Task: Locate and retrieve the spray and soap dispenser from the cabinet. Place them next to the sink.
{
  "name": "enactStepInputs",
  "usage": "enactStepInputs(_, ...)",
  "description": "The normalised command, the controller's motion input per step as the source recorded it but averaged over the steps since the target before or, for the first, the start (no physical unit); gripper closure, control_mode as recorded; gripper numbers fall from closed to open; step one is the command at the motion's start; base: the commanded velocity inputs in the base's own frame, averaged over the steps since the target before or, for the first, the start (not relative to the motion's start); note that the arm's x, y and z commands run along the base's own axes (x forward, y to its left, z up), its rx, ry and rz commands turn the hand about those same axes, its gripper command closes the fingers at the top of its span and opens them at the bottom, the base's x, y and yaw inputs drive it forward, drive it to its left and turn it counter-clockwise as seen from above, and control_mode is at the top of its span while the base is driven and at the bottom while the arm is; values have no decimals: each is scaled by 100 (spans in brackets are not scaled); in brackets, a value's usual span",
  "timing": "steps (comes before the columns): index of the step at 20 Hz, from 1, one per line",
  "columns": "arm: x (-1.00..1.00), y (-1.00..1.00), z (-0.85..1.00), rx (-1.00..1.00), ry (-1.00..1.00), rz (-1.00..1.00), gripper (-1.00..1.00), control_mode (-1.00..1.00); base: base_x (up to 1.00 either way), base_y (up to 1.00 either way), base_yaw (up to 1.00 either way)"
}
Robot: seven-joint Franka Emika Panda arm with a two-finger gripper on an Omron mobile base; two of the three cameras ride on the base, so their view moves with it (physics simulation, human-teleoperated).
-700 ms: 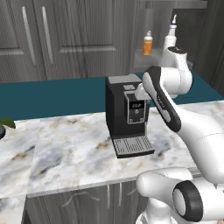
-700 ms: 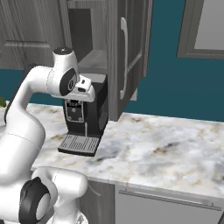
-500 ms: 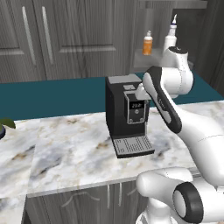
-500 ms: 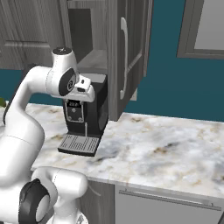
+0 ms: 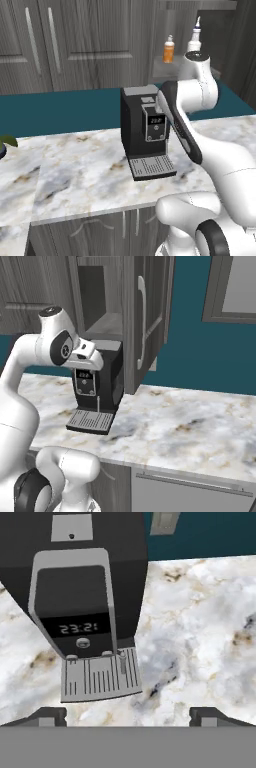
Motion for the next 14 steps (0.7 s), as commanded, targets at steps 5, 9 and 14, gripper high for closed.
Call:
enactStepInputs(5,-17,-6,32,-9,-4,-22,-100,-100,0,0,0)
enactStepInputs(9,-15,-10,34,-8,-12,-21,-100,-100,0,0,0)
enactStepInputs(14,-8,-16,39,-5,-20,-15,-100,-100,0,0,0)
